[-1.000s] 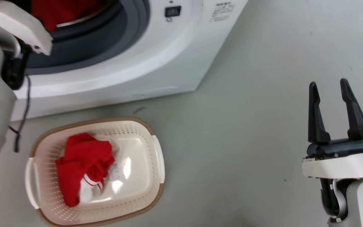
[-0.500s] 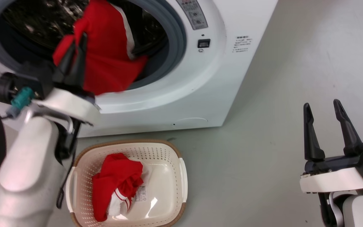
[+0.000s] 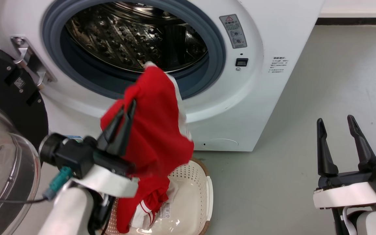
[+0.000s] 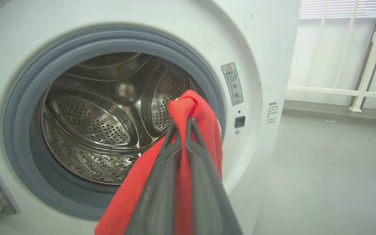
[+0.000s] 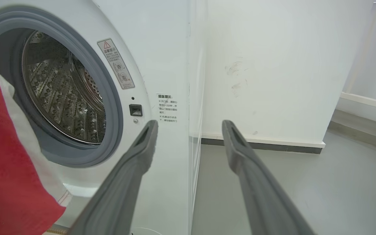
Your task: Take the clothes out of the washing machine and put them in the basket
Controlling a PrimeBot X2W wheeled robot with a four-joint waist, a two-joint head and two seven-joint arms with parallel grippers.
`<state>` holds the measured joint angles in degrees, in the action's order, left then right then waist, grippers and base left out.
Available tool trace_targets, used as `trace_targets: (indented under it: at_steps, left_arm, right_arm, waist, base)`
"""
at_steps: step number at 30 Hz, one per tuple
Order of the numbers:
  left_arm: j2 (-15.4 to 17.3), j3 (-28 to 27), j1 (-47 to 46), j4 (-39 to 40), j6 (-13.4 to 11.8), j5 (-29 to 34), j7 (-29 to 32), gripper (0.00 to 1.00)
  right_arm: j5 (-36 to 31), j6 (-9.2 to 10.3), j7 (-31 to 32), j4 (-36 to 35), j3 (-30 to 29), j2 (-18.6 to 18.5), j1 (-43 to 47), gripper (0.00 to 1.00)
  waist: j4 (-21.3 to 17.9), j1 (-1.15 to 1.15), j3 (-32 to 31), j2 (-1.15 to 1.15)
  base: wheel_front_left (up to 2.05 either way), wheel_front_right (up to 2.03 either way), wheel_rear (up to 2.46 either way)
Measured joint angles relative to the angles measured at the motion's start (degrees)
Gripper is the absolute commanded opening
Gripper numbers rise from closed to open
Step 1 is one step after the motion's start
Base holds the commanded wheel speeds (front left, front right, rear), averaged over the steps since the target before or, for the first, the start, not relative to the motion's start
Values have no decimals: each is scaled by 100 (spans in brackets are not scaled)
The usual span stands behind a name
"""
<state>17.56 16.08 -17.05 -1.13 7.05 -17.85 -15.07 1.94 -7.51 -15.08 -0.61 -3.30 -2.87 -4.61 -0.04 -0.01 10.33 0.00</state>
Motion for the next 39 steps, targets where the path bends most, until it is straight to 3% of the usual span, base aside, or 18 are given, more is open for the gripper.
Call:
trace_targets:
  at_steps: [13,24,39]
  left_arm:
    - [101,1013,202,-656,35,-211,0,0]
    - [71,1093,-449,-1553,35,-274,0,0]
    - [194,1735,-1636,-3722,36,-78,0,0]
  right_arm:
    - [-98,0,-1,-100,96,1,-149,100]
    - [-89,-1,0,-290,54,0,-482,100]
    - [10,-1,-1,-488,88,-1,-827,100]
  waist:
    - [-29,1,565,0]
    - [-367,1,1549,0]
    - [-758,2,3015,0]
  base:
    - [0,0,0]
    - [0,0,0]
    - [0,0,0]
